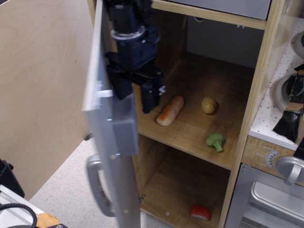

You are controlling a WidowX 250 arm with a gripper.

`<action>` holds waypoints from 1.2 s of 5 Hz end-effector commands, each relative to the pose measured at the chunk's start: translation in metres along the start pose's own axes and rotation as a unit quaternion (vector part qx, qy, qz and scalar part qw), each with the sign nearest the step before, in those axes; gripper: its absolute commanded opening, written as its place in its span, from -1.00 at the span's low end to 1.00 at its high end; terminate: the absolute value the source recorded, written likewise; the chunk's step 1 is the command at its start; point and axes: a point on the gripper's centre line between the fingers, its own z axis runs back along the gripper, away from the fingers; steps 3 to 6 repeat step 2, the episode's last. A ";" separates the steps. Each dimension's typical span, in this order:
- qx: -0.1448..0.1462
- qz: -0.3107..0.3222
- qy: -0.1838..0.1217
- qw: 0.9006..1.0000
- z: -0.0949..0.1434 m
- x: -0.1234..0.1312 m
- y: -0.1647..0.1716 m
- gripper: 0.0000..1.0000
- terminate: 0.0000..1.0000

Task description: Open fridge

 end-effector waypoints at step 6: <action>0.033 0.001 -0.048 0.998 0.031 -0.022 0.031 1.00 1.00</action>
